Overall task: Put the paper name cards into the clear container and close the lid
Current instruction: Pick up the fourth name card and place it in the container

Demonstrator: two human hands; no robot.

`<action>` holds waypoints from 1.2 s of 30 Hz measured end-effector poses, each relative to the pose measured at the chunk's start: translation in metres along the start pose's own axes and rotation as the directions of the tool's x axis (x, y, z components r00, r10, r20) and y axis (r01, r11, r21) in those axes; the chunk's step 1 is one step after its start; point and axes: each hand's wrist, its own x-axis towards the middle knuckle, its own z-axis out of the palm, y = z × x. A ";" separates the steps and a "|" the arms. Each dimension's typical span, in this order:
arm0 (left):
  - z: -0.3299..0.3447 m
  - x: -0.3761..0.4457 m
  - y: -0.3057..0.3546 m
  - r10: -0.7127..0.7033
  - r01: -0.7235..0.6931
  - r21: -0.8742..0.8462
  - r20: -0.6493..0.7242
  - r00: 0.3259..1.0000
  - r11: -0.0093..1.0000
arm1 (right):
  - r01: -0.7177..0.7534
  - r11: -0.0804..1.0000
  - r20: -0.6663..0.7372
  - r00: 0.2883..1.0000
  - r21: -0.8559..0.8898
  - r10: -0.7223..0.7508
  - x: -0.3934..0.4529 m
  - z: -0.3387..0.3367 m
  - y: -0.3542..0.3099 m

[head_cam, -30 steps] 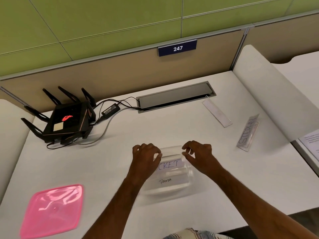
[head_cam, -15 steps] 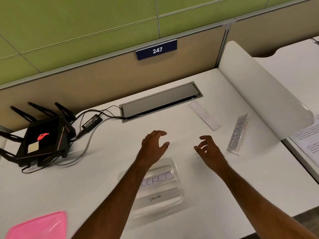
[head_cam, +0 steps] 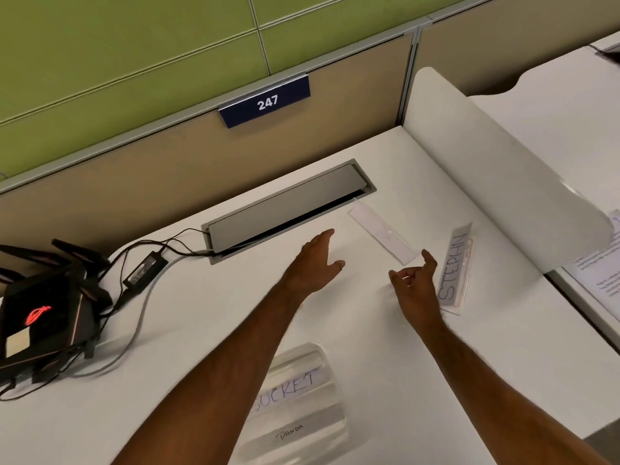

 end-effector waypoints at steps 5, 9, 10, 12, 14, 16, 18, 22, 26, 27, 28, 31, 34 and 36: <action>-0.006 0.045 0.007 -0.033 0.034 -0.027 0.035 0.999 0.999 | -0.088 0.995 -0.027 0.996 0.053 0.090 0.018 0.005 0.006; -0.008 0.078 0.012 -0.049 0.053 -0.054 0.061 0.997 0.997 | -0.113 0.988 -0.026 0.993 0.108 0.116 0.029 0.009 0.011; -0.008 0.085 0.013 -0.053 0.057 -0.062 0.067 0.996 0.996 | -0.119 0.986 -0.025 0.992 0.116 0.122 0.032 0.010 0.012; -0.006 0.099 0.015 -0.057 0.062 -0.071 0.074 0.996 0.996 | -0.132 0.984 -0.020 0.991 0.117 0.135 0.036 0.012 0.014; -0.004 0.112 0.017 -0.065 0.071 -0.069 0.080 0.995 0.995 | -0.134 0.983 -0.019 0.990 0.126 0.137 0.039 0.014 0.015; 0.001 0.124 0.020 -0.074 0.080 -0.067 0.093 0.993 0.995 | -0.130 0.982 -0.027 0.990 0.133 0.135 0.040 0.016 0.016; 0.006 0.133 0.023 -0.076 0.083 -0.065 0.102 0.992 0.994 | -0.127 0.984 -0.030 0.991 0.127 0.131 0.041 0.017 0.018; 0.018 0.142 0.025 -0.060 0.070 -0.089 0.106 0.993 0.994 | -0.136 0.982 -0.028 0.990 0.129 0.140 0.041 0.018 0.022; 0.025 0.143 0.022 -0.052 0.059 -0.127 0.053 0.997 0.990 | -0.127 0.983 -0.016 0.991 0.136 0.130 0.040 0.018 0.023; 0.026 0.142 0.022 -0.050 0.054 -0.128 0.038 0.998 0.990 | -0.125 0.982 -0.012 0.992 0.140 0.128 0.040 0.018 0.023; 0.026 0.141 0.020 -0.045 0.048 -0.127 0.025 0.999 0.991 | -0.125 0.981 -0.008 0.992 0.146 0.127 0.040 0.017 0.023; 0.024 0.135 0.018 -0.019 0.017 -0.108 -0.017 1.000 0.994 | -0.116 0.981 0.002 0.993 0.157 0.117 0.038 0.014 0.022; 0.022 0.123 0.015 0.016 -0.023 -0.106 -0.065 0.998 0.994 | -0.117 0.979 0.018 0.993 0.167 0.115 0.034 0.012 0.021; 0.019 0.113 0.013 0.038 -0.045 -0.085 -0.091 0.995 0.995 | -0.116 0.976 0.025 0.993 0.183 0.114 0.029 0.012 0.020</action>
